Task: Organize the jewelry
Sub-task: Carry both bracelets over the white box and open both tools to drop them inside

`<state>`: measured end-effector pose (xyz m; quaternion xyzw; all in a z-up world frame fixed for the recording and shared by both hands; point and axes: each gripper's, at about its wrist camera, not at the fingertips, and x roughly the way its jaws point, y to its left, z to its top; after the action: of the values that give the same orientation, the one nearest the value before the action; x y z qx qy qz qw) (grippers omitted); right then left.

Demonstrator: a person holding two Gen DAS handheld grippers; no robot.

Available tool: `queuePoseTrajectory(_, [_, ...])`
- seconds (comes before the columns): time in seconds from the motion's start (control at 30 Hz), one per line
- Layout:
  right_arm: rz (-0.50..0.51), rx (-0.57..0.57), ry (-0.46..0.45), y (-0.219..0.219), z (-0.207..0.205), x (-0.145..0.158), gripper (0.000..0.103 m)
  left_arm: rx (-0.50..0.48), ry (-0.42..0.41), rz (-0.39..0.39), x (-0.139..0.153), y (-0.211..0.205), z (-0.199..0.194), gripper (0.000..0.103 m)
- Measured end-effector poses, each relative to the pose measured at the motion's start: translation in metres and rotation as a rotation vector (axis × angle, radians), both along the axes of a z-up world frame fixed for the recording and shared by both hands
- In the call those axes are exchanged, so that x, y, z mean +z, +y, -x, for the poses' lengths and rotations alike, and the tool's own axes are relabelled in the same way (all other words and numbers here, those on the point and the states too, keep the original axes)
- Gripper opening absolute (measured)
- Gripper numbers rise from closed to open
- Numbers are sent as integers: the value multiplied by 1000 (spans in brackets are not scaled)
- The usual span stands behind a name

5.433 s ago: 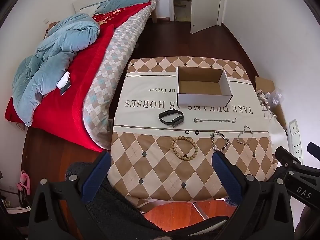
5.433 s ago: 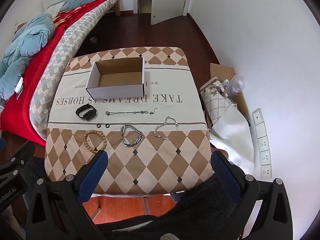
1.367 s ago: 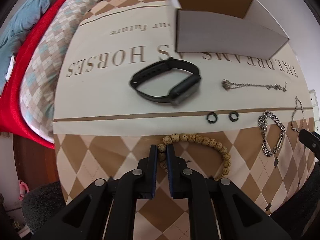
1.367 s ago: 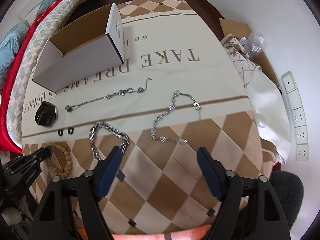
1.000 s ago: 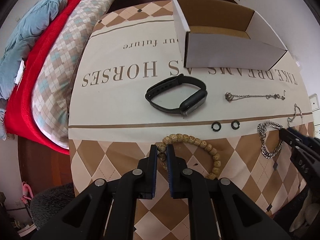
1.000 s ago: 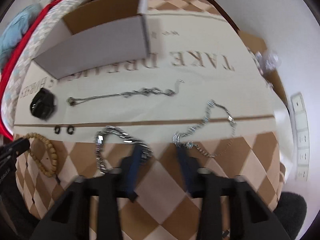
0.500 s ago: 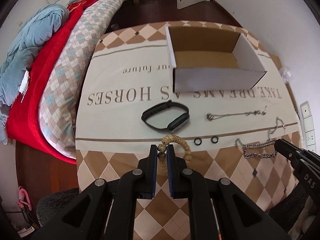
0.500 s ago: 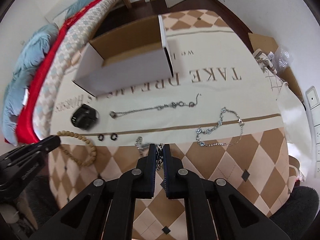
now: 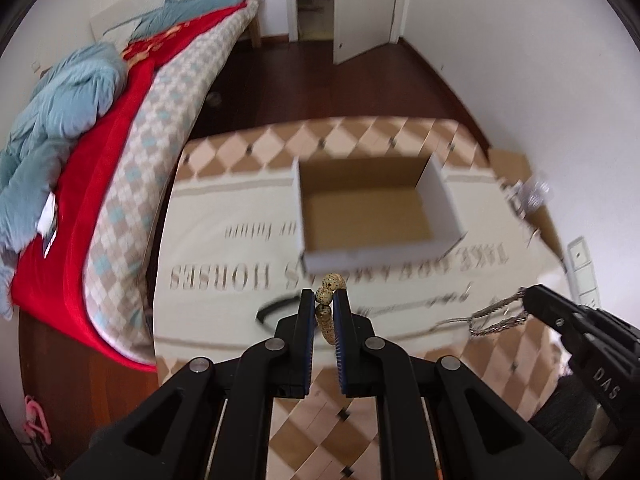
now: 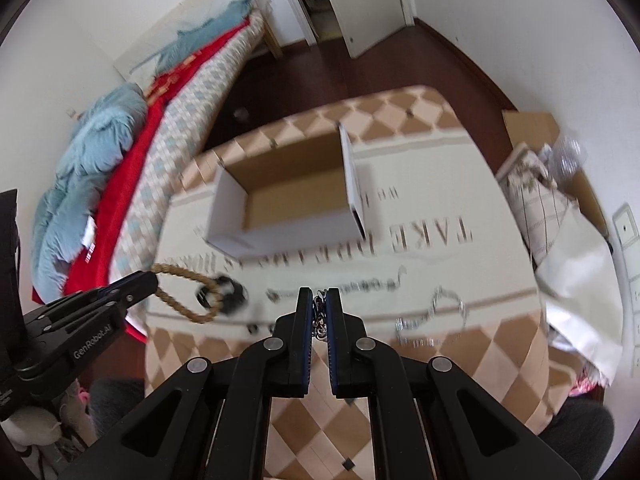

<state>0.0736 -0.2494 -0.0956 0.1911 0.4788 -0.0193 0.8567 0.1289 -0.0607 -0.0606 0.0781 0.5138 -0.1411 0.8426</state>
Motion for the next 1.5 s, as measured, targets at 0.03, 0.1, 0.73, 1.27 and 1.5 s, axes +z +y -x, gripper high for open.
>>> queuePoseTrajectory(0.03, [5,8,-14,0,-6,8,7,-3,-5,10,5,-3,-4,6])
queuePoseTrajectory(0.1, [13,18,-37,0,-18,19,6,-17,-11,39,18,-12,-16,6])
queuePoseTrajectory(0.73, [23,74,30,-5,-149,-6,6,-38,143,98,-25,-38,-145,6])
queuePoseTrajectory(1.27, [-58,65,135,-27,-179,-46,70,-10,131,63,-43,-32,-162,61])
queuePoseTrajectory(1.5, [286,15,171,-14,-156,-47,102,23,-64,-105,-38,-23,-140,102])
